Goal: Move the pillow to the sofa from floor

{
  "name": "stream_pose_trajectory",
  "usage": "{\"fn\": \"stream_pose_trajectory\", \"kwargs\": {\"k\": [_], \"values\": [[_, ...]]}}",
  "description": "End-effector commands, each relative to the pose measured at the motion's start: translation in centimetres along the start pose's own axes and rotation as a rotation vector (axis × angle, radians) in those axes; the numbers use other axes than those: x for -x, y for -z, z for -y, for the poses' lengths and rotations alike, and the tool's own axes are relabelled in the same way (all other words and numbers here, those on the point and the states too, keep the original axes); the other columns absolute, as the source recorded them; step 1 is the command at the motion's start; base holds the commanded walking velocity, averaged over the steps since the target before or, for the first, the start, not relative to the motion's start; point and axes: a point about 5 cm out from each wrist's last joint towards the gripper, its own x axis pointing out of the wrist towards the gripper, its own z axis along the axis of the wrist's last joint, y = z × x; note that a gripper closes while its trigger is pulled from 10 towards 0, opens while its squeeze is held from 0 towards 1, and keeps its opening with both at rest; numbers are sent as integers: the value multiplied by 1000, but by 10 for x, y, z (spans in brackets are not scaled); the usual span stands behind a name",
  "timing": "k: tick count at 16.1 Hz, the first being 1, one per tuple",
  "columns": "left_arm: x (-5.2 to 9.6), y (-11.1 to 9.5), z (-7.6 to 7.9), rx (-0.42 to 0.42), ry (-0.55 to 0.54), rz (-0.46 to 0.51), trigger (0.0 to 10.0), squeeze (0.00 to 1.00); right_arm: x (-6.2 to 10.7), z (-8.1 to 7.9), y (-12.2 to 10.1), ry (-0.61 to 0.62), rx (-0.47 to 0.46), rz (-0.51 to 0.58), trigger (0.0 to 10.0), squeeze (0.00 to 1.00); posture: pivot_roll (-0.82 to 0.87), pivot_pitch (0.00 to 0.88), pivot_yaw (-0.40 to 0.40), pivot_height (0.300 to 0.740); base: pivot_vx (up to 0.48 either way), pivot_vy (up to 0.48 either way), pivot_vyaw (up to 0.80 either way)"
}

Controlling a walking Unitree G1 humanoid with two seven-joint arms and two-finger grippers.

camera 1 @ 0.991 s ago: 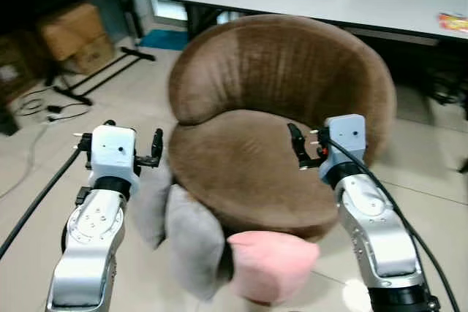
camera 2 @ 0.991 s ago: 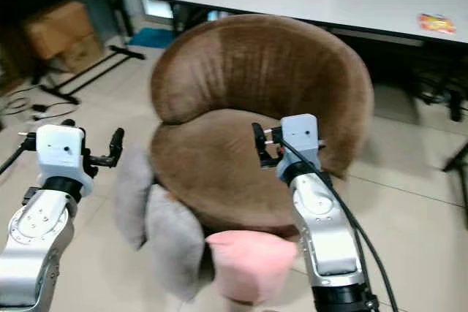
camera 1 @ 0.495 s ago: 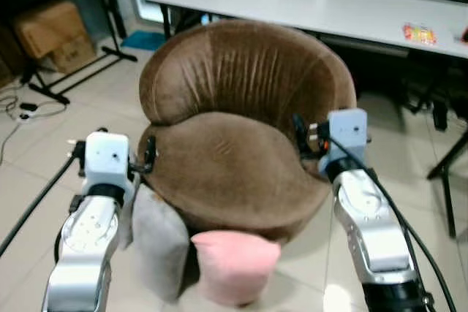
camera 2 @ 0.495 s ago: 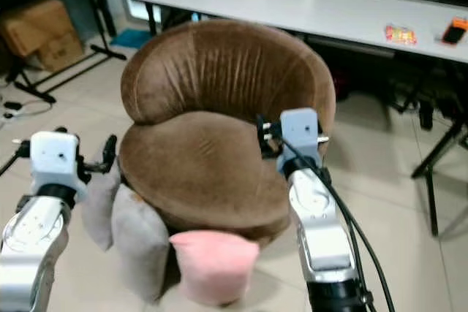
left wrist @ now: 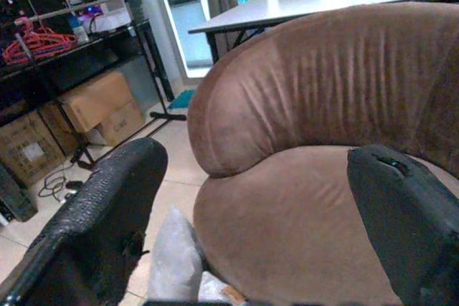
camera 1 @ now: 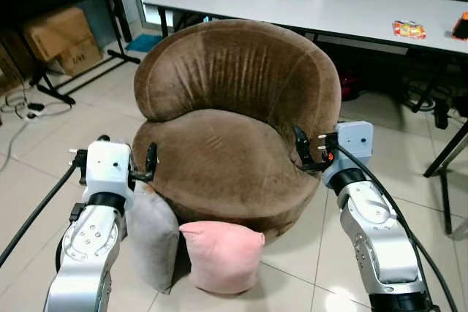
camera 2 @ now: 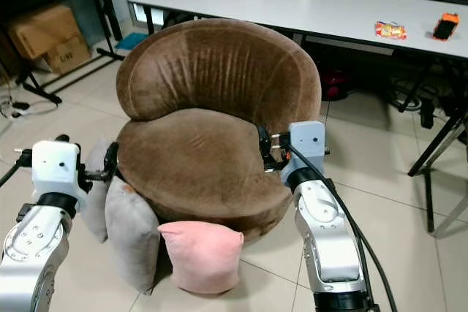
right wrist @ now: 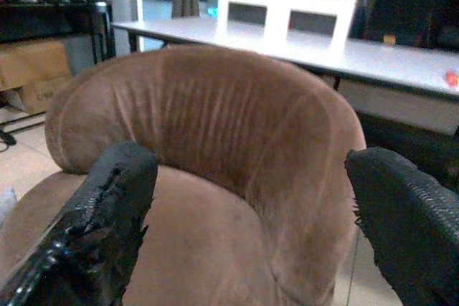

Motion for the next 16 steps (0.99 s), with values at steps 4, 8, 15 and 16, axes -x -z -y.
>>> {"fn": "stream_pose_trajectory", "kwargs": {"k": [4, 8, 15, 16], "values": [[-2, -6, -6, 3, -28, 71, 10000, 0, 1, -1, -8, -28, -64, 36, 10000, 0, -48, 0, 8, 691, 0, 0, -417], [-3, -8, -7, -22, -27, 90, 10000, 0, 3, 0, 2, 8, -83, -13, 10000, 0, -43, 0, -1, 652, 0, 0, -416], [-5, -7, -5, -33, -31, 95, 10000, 0, 4, -3, 7, -29, -99, -54, 10000, 0, -50, 0, 2, 635, 0, 0, -120], [-5, -7, -5, -29, -31, 94, 10000, 0, 3, -4, 7, -35, -93, -56, 10000, 0, -51, 0, 2, 635, 0, 0, 0]]}}
